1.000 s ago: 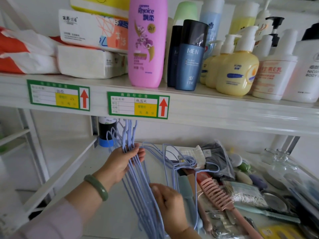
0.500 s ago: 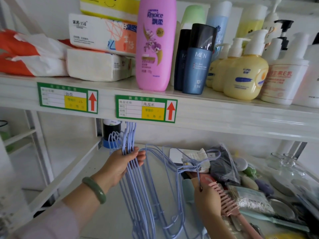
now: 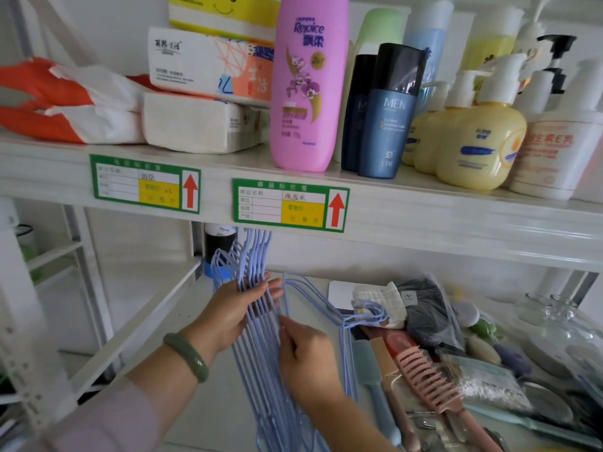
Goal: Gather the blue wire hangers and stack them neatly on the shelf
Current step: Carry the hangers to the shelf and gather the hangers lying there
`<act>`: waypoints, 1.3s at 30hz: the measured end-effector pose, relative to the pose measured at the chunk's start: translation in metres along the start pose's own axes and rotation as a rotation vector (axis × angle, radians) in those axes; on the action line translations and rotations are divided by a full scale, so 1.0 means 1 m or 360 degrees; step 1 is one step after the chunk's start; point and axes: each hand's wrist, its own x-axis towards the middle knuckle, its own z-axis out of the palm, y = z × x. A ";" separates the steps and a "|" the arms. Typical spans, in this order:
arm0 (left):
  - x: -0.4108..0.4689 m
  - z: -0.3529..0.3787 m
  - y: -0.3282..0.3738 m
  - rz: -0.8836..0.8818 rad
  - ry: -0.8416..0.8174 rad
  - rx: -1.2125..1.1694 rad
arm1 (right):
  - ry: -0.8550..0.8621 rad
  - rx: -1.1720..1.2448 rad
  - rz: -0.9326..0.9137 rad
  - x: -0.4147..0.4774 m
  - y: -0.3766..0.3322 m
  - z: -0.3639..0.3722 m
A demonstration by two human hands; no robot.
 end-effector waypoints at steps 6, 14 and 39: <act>-0.007 -0.015 0.002 0.0044 0.0158 -0.0026 | -0.0175 -0.0026 0.0440 -0.009 0.040 0.004; -0.012 -0.028 0.007 0.0006 0.0176 -0.0012 | -0.0411 -0.0772 0.1172 -0.028 0.097 -0.013; -0.014 -0.020 -0.010 -0.0018 0.0250 0.0124 | 0.0003 0.0341 0.0111 -0.026 0.027 0.008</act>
